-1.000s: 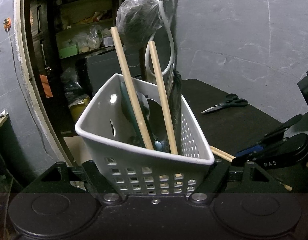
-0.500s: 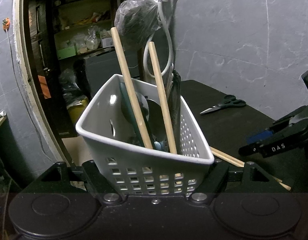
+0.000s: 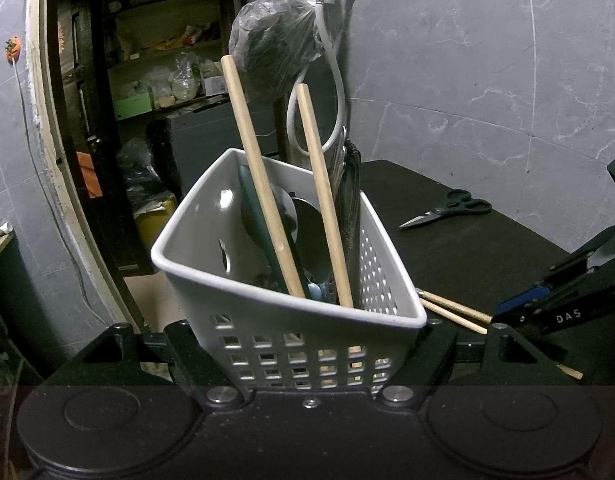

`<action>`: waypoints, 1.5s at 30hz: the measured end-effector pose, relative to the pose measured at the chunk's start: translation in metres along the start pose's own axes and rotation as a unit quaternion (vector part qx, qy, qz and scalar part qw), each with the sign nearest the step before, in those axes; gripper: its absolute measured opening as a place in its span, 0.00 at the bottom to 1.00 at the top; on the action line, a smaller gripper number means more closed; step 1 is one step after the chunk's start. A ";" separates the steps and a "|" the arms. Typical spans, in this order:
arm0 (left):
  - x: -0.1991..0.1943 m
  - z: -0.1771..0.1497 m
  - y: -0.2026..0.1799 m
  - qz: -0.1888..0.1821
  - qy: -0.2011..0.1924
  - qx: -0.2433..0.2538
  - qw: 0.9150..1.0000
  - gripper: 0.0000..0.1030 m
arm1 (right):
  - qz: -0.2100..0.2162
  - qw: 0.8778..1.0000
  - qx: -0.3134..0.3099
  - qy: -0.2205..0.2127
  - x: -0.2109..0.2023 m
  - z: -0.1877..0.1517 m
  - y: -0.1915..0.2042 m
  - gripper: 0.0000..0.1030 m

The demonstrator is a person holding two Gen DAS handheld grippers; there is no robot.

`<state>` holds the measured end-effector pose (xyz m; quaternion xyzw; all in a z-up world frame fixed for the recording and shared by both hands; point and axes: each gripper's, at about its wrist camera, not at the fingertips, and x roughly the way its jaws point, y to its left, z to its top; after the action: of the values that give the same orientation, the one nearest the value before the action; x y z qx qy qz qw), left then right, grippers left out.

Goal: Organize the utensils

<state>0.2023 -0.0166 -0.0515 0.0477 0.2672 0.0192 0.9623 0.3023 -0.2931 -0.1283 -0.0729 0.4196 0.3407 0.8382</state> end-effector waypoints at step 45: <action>0.000 0.000 0.000 0.001 0.000 -0.001 1.000 0.76 | -0.009 0.997 -0.030 0.064 0.006 0.018 0.016 0.51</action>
<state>0.2023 -0.0167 -0.0517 0.0471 0.2668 0.0203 0.9624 0.3066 -0.2705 -0.1181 -0.1233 0.4614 0.3396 0.8103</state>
